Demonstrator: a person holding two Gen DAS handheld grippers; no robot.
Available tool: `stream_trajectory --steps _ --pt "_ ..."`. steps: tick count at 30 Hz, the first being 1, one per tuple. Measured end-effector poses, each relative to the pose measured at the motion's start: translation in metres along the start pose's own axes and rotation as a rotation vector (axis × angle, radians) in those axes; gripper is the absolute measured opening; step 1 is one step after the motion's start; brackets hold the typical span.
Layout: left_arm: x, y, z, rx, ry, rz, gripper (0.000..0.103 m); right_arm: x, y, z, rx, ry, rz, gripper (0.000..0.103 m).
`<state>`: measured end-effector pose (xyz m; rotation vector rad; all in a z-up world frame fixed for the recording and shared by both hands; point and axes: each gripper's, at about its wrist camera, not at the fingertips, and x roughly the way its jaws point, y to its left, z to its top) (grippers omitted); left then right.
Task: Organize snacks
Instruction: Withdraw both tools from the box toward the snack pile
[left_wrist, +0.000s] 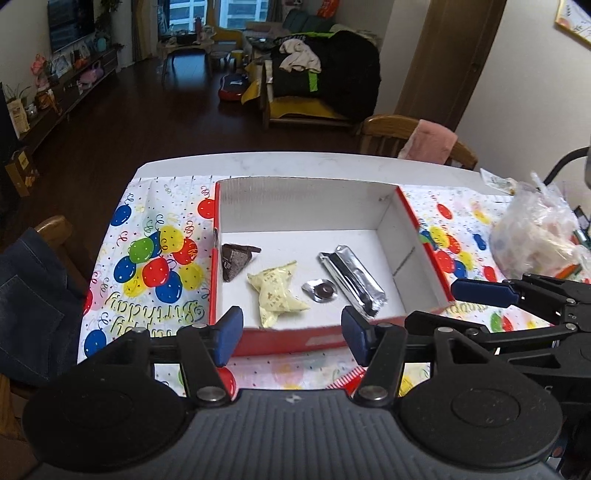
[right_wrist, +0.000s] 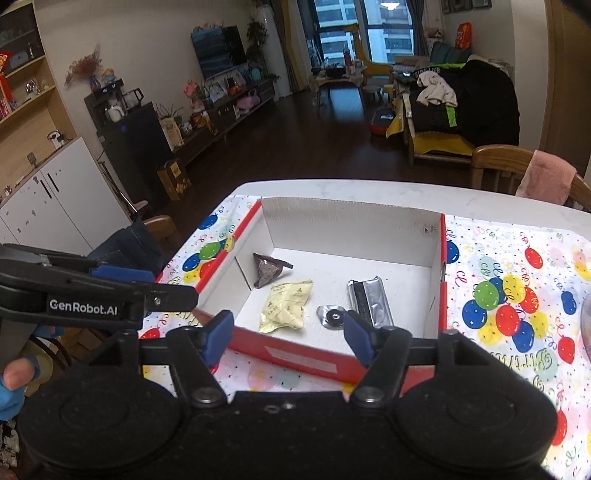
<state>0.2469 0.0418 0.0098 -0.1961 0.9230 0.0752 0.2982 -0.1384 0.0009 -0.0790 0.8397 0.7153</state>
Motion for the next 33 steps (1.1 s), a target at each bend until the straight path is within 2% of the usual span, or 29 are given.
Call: stream_trajectory --steps 3,8,12,17,23,33 --pt "-0.011 0.001 -0.010 0.007 -0.018 -0.009 0.059 -0.012 0.005 -0.008 0.007 -0.024 0.002 0.080" --pt "-0.028 0.005 -0.029 0.012 -0.050 -0.018 0.063 -0.027 0.014 -0.021 0.015 -0.050 0.015 0.087" --pt "-0.037 0.008 -0.045 0.018 -0.070 -0.025 0.070 -0.038 0.020 -0.037 0.006 -0.059 0.017 0.093" --pt "-0.039 0.015 -0.068 0.004 -0.059 -0.051 0.076 -0.045 0.024 -0.061 0.005 -0.055 0.022 0.099" --pt "-0.039 0.016 -0.098 0.014 -0.065 -0.053 0.082 -0.045 0.025 -0.094 0.017 -0.030 0.013 0.102" --pt "-0.026 0.013 -0.138 0.065 0.020 -0.080 0.082 -0.026 0.032 -0.160 -0.045 0.099 -0.050 0.102"
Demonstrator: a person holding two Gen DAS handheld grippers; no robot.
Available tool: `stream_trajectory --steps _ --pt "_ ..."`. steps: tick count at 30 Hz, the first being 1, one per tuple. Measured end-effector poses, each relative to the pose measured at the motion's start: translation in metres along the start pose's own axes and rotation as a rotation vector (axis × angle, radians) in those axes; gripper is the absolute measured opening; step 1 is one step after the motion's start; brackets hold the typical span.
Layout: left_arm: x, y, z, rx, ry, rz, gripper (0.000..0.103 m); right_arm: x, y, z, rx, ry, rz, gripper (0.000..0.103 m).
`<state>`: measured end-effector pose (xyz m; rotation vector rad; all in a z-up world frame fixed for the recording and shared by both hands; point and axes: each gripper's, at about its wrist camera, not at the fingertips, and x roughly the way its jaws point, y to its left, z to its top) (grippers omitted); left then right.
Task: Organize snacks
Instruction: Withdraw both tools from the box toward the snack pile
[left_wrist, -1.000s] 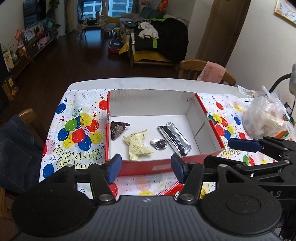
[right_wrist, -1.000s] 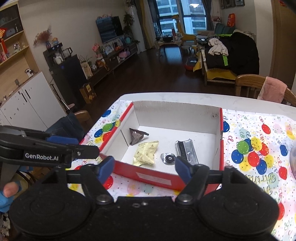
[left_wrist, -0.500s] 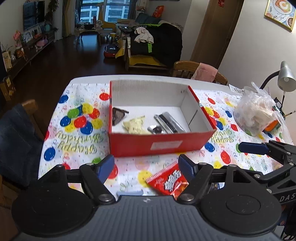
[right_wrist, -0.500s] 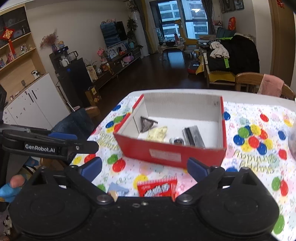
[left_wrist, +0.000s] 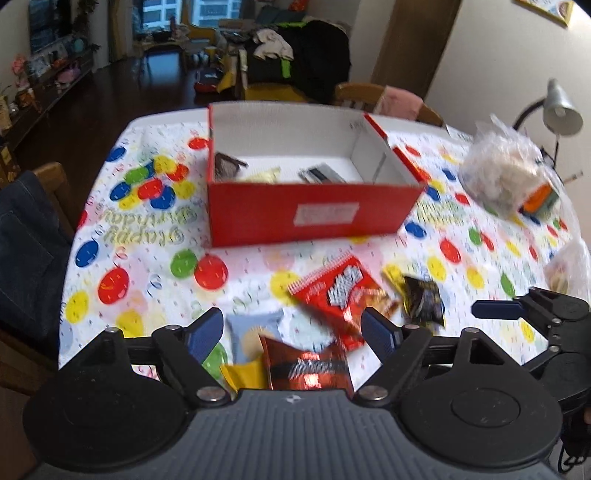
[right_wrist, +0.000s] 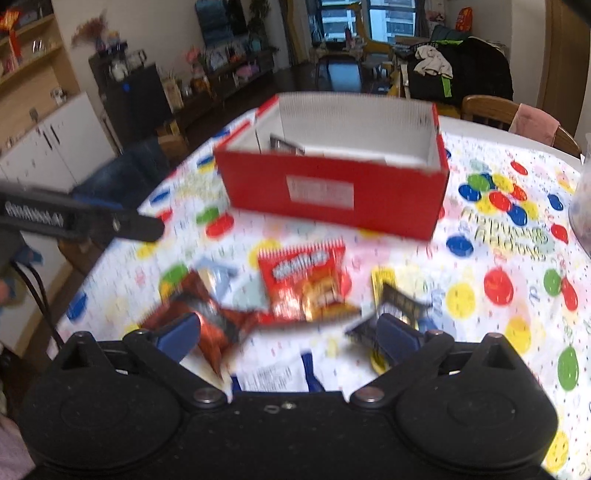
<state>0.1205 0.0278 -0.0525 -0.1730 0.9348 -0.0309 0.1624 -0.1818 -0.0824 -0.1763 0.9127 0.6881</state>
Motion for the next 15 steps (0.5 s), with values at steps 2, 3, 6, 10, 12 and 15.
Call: stream_trajectory --steps 2,3,6,10,12,15 --pt "0.002 -0.003 -0.007 0.017 0.019 -0.012 0.082 0.006 0.003 -0.011 -0.015 0.028 -0.005 0.102" --pt "0.003 -0.004 -0.011 0.021 0.024 -0.014 0.082 0.009 0.004 -0.016 -0.023 0.040 -0.008 0.102" --pt "0.004 -0.005 -0.019 0.024 0.038 -0.015 0.082 0.020 0.008 -0.030 -0.057 0.065 -0.028 0.101" --pt "0.006 -0.004 -0.028 0.015 0.057 -0.015 0.082 0.033 0.011 -0.040 -0.097 0.094 -0.040 0.098" --pt "0.007 -0.004 -0.033 0.016 0.064 -0.017 0.082 0.039 0.013 -0.044 -0.119 0.104 -0.042 0.097" --pt "0.007 -0.003 -0.040 0.012 0.077 -0.021 0.082 0.047 0.016 -0.048 -0.152 0.123 -0.047 0.095"
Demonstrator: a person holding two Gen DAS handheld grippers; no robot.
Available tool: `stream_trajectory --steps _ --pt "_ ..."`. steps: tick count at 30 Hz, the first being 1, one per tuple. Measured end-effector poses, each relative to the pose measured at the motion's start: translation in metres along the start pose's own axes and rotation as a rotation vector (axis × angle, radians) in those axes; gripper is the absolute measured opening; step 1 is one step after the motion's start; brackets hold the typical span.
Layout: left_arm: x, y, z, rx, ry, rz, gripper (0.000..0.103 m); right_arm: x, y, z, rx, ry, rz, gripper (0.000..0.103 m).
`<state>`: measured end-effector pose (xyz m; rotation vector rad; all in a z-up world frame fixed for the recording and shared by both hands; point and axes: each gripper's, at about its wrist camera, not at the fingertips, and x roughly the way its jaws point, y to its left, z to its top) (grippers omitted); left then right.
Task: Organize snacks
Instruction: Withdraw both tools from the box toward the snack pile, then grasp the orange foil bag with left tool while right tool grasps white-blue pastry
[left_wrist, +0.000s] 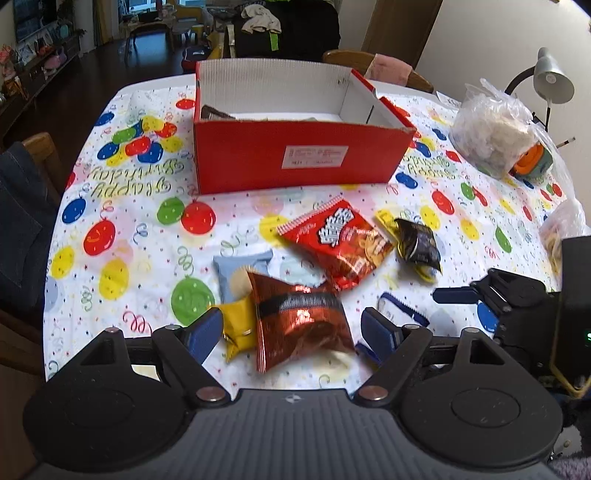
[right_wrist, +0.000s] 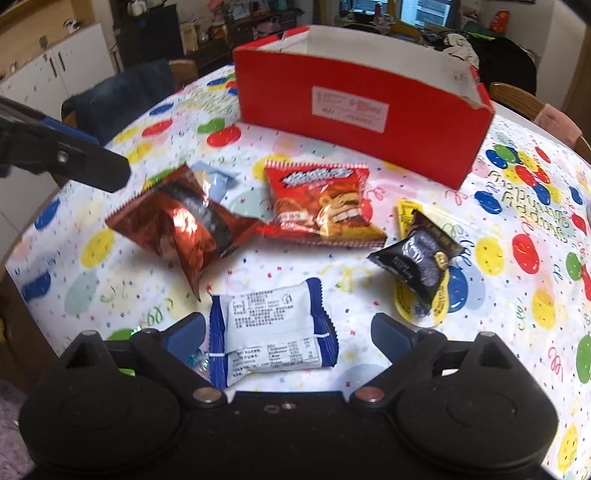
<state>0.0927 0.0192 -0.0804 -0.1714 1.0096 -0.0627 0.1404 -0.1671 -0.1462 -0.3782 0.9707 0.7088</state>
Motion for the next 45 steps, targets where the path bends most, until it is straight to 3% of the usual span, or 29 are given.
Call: stream_trajectory --steps 12,19,25,29,32,42,45 --pt "0.002 -0.010 -0.012 0.109 0.021 -0.015 0.082 0.016 0.010 -0.002 -0.082 0.037 0.022 0.085" --pt "0.011 -0.009 -0.010 0.105 0.045 -0.006 0.082 0.018 0.014 -0.005 -0.108 0.034 0.036 0.079" --pt "0.016 -0.012 -0.006 0.145 0.048 -0.006 0.082 0.014 0.012 -0.005 -0.109 0.024 0.049 0.067" --pt "0.015 -0.022 -0.001 0.288 0.017 -0.015 0.082 0.010 0.006 -0.005 -0.089 0.008 0.067 0.058" --pt "0.016 -0.027 0.005 0.410 0.010 -0.038 0.082 0.008 -0.001 -0.004 -0.053 0.012 0.074 0.057" --pt "0.043 -0.047 0.016 0.822 0.124 -0.052 0.082 0.003 -0.017 -0.009 0.051 0.001 0.107 0.056" --pt "0.054 -0.054 0.020 0.932 0.201 -0.086 0.082 -0.002 -0.023 -0.009 0.092 -0.005 0.126 0.056"
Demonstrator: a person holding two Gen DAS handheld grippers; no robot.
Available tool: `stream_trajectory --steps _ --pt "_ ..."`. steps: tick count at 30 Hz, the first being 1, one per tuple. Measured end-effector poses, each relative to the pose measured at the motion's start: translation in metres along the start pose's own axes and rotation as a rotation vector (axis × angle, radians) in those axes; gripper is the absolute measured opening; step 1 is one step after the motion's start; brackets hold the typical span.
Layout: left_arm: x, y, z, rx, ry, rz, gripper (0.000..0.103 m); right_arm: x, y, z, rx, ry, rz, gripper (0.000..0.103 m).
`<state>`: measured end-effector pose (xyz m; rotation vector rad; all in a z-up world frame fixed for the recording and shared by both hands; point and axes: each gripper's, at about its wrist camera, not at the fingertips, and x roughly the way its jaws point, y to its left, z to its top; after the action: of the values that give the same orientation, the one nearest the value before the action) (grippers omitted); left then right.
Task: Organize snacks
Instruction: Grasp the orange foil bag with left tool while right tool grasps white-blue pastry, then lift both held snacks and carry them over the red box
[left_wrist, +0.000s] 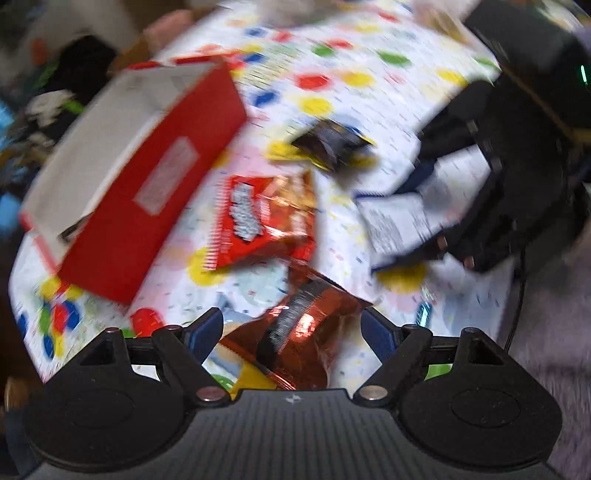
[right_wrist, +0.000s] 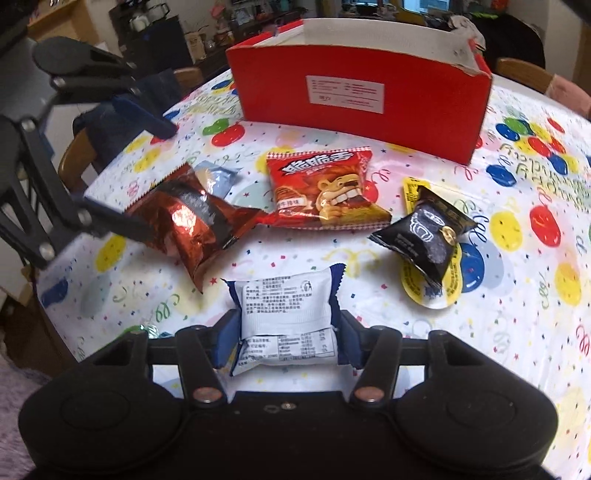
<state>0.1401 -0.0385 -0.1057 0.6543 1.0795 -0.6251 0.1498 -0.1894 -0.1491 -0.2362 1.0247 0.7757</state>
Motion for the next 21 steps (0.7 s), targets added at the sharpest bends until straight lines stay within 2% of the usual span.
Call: stream_trajectory --steps 3,11,14,17,21 --pt "0.009 0.000 0.007 0.074 0.038 -0.033 0.082 -0.007 -0.003 0.000 0.030 -0.016 0.020 0.056" --pt "0.040 -0.011 0.014 0.140 0.091 -0.060 0.082 -0.014 -0.017 -0.003 0.114 -0.029 0.051 0.056" --pt "0.048 -0.019 0.009 0.185 0.111 -0.032 0.082 -0.015 -0.021 -0.004 0.134 -0.029 0.058 0.056" --pt "0.054 -0.017 0.008 0.153 0.118 -0.016 0.081 -0.014 -0.022 -0.004 0.140 -0.032 0.062 0.056" --pt "0.060 -0.011 0.009 0.077 0.141 -0.016 0.057 -0.014 -0.021 -0.003 0.139 -0.035 0.065 0.056"
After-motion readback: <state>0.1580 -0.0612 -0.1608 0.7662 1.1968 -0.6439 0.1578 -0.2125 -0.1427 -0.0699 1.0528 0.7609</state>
